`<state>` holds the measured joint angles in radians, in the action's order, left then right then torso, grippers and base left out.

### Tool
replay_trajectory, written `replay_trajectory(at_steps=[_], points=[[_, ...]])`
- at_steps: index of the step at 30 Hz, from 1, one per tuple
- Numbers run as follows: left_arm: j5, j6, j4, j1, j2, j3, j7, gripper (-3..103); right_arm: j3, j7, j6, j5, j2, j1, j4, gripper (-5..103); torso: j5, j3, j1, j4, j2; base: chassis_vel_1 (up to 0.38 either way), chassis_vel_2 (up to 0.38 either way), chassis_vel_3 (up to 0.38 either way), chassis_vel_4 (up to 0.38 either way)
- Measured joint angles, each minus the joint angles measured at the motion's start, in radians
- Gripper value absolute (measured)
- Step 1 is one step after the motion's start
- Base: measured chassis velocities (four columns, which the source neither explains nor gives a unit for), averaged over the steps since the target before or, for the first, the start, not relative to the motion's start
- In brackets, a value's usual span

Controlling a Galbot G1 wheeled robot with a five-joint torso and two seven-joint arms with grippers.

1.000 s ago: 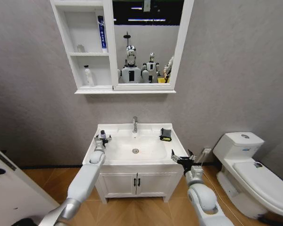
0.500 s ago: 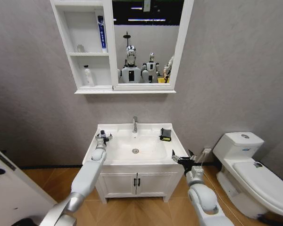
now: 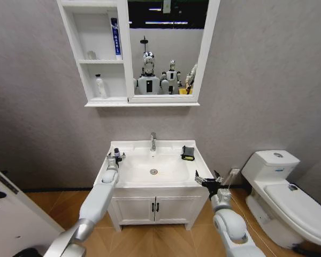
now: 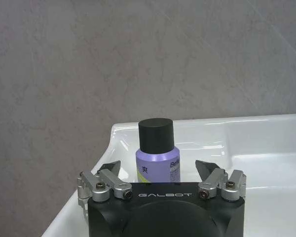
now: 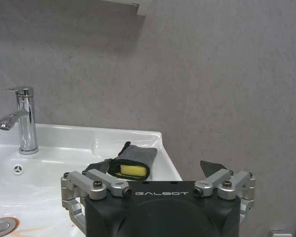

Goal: Move facial cleanser and shampoo from washbasin to cabinet, then wipe washbasin with towel.

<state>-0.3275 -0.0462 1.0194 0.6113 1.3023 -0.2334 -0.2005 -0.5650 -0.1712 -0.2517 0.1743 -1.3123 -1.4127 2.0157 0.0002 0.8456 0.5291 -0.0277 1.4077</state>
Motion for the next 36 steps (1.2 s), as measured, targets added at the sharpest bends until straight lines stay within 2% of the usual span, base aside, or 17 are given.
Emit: replay_trajectory(at_steps=[2,4,5,8,9,11,17,21,22,24,25,28,29,32,33,34,36], points=[[-0.002,-0.003,0.003,0.003,-0.001,0.000,0.000,82,-0.001,0.000,0.000,0.000,0.001,0.000,0.000,100,0.0000,0.000,0.000,0.0000,0.000,0.000,0.000,0.000,0.000],[-0.004,-0.007,0.006,0.007,-0.003,0.001,0.002,72,-0.001,-0.002,0.000,0.001,0.001,0.001,-0.002,100,0.0000,0.000,0.000,0.0000,0.000,0.000,0.000,0.000,0.000],[-0.004,-0.007,0.006,0.007,-0.003,0.001,0.002,72,-0.001,-0.002,0.000,0.001,0.001,0.001,-0.002,100,0.0000,0.000,0.000,0.0000,0.000,0.000,0.000,0.000,0.000],[-0.007,-0.007,0.010,0.009,-0.008,0.001,0.003,56,0.000,-0.003,0.001,0.000,0.001,0.005,-0.008,100,0.0000,0.000,0.000,0.0000,0.000,0.000,0.000,0.000,0.000],[-0.007,-0.007,0.010,0.009,-0.008,0.001,0.003,56,0.000,-0.003,0.001,0.000,0.001,0.005,-0.008,100,0.0000,0.000,0.000,0.0000,0.000,0.000,0.000,0.000,0.000],[-0.019,-0.012,0.027,0.009,-0.016,0.004,0.004,44,0.001,-0.003,0.002,0.000,0.001,0.006,-0.008,100,-0.0001,0.000,0.000,0.0000,0.000,0.000,0.000,0.000,0.000],[-0.072,-0.058,0.119,0.022,-0.053,0.021,-0.032,43,0.001,-0.004,0.004,-0.001,-0.002,0.010,-0.014,100,-0.0002,0.000,0.000,-0.0001,0.000,0.000,0.000,0.000,0.000],[-0.173,-0.157,0.370,0.053,-0.139,0.050,-0.146,43,0.008,-0.003,0.006,-0.004,-0.008,0.013,-0.021,100,-0.0002,0.000,0.000,-0.0001,0.000,0.000,0.000,0.000,0.000],[-0.173,-0.157,0.370,0.053,-0.139,0.050,-0.146,43,0.008,-0.003,0.006,-0.004,-0.008,0.013,-0.021,100,-0.0002,0.000,0.000,-0.0001,0.000,0.000,0.000,0.000,0.000],[-0.265,-0.226,0.555,0.069,-0.213,0.058,-0.233,43,0.012,-0.003,0.008,-0.005,-0.010,0.014,-0.023,100,0.0001,0.000,0.000,-0.0003,0.000,0.000,0.000,0.000,0.000],[-0.265,-0.226,0.555,0.069,-0.213,0.058,-0.233,43,0.012,-0.003,0.008,-0.005,-0.010,0.014,-0.023,100,0.0001,0.000,0.000,-0.0003,0.000,0.000,0.000,0.000,0.000],[-0.431,-0.341,0.829,0.102,-0.364,0.041,-0.348,43,0.011,-0.002,0.015,-0.005,-0.012,0.014,-0.023,100,0.0001,0.000,0.000,0.0001,0.000,0.000,0.000,0.000,0.000],[-0.431,-0.341,0.829,0.102,-0.364,0.041,-0.348,43,0.011,-0.002,0.015,-0.005,-0.012,0.014,-0.023,100,0.0001,0.000,0.000,0.0001,0.000,0.000,0.000,0.000,0.000],[-0.593,-0.451,1.005,0.094,-0.525,0.008,-0.453,43,0.010,0.000,0.024,-0.006,-0.017,0.011,-0.026,100,-0.0005,0.000,0.000,0.0011,0.000,0.000,0.000,0.000,0.000],[-0.645,-0.478,1.039,0.070,-0.567,0.005,-0.479,43,0.012,0.001,0.029,-0.009,-0.021,0.011,-0.028,100,-0.0002,0.000,0.000,0.0005,0.000,0.000,0.000,0.000,0.000],[-0.645,-0.478,1.039,0.070,-0.567,0.005,-0.479,43,0.012,0.001,0.029,-0.009,-0.021,0.011,-0.028,100,-0.0002,0.000,0.000,0.0005,0.000,0.000,0.000,0.000,0.000],[-0.785,-0.541,1.078,-0.029,-0.634,0.018,-0.521,43,0.016,0.002,0.039,-0.017,-0.029,0.010,-0.029,100,0.0000,0.000,0.000,0.0003,0.000,0.000,0.000,0.000,0.000]])
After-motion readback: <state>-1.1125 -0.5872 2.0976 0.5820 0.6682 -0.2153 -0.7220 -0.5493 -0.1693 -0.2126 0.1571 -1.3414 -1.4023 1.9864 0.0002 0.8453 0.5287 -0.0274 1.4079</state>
